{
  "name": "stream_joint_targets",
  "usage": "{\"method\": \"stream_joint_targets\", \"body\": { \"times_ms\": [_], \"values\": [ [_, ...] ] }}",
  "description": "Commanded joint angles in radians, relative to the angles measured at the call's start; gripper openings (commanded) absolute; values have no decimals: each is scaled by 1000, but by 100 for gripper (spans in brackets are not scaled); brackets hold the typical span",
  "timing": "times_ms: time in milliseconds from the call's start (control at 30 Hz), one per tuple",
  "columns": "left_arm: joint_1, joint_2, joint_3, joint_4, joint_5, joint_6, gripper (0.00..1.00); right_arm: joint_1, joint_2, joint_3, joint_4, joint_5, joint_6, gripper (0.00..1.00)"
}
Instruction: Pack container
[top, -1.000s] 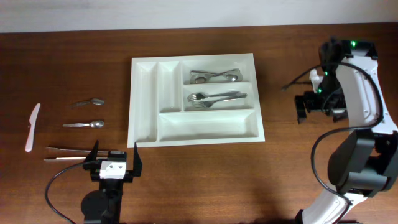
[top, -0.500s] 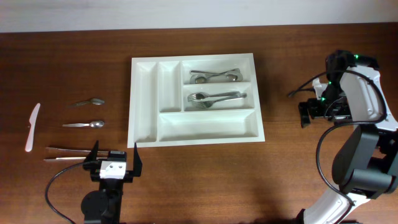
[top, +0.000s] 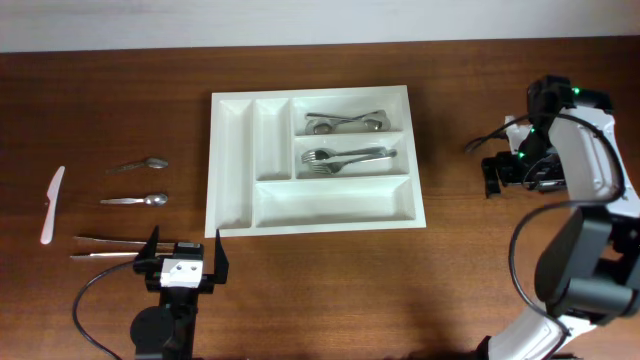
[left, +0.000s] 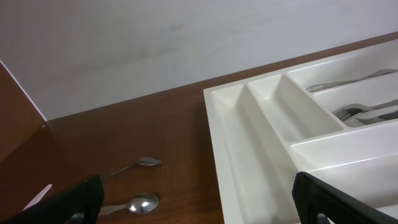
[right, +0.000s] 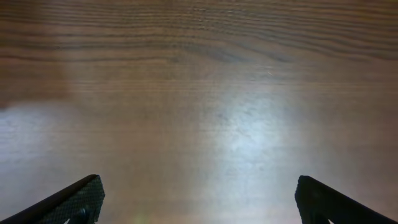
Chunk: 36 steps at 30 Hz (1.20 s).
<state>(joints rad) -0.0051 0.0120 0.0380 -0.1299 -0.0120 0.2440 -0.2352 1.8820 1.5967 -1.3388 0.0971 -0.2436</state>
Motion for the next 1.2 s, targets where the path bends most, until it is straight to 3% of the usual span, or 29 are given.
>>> {"method": "stream_joint_targets", "body": {
  "times_ms": [0, 333, 767, 833, 900, 1167],
  "values": [
    [3, -4, -6, 3, -3, 12, 99, -2, -158, 13, -20, -18, -3, 99],
    [3, -4, -6, 3, -3, 12, 99, -2, -382, 11, -70, -41, -2, 99],
    [3, -4, -6, 3, -3, 12, 99, -2, -434, -43, -83, 45, -2, 99],
    [3, -4, -6, 3, -3, 12, 99, -9, -434, -43, -86, 100, 55, 99],
    [3, -4, -6, 3, -3, 12, 99, -34, -434, -43, -84, 143, 113, 99],
    [3, -4, -6, 3, -3, 12, 99, -145, -434, -43, -40, 121, 122, 99]
  ]
}}
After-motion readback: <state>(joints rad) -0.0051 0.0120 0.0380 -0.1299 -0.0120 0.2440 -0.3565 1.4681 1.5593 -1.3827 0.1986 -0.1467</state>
